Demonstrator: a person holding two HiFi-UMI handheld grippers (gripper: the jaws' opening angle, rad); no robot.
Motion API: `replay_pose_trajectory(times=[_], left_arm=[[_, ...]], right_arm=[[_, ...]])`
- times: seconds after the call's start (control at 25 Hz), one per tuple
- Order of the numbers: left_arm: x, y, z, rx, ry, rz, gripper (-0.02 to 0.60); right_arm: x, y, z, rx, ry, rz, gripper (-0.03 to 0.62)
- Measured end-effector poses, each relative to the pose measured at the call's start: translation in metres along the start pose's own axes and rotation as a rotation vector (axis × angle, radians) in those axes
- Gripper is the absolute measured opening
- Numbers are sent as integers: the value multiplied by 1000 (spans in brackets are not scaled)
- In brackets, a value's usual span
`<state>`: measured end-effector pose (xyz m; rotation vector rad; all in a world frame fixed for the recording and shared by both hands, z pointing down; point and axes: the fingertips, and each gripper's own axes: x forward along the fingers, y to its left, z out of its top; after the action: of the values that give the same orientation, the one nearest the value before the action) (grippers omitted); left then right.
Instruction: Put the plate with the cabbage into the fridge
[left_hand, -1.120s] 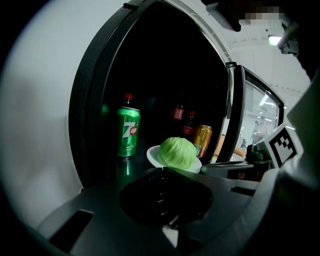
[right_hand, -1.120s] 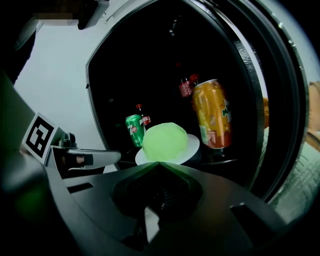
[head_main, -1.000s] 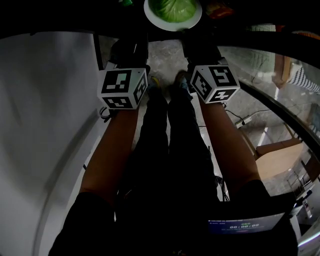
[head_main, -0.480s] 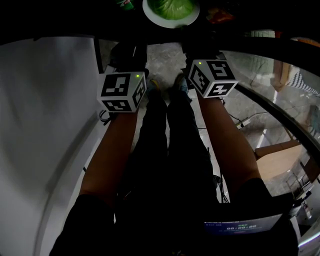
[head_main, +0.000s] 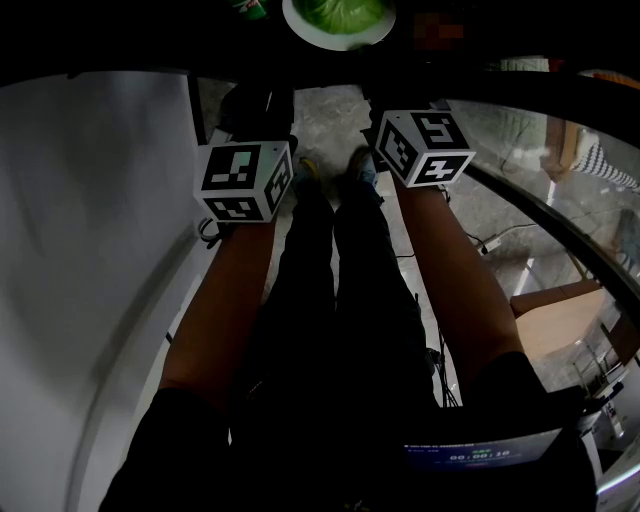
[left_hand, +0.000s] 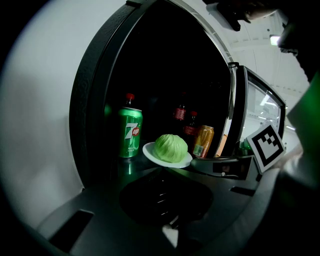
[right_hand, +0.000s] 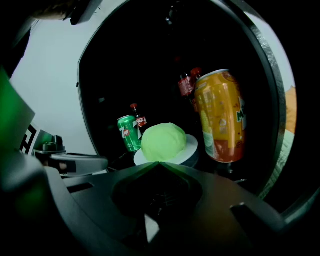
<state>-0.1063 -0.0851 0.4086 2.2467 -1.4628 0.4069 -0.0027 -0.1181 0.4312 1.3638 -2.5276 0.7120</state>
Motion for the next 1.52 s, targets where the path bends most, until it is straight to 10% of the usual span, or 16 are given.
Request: replay_pose_trajectory(times=[1.52], left_arm=[[-62,-52,86,89,-81,-25,5]], right_arm=[[-123,31,92,-93,-110,-15,6]])
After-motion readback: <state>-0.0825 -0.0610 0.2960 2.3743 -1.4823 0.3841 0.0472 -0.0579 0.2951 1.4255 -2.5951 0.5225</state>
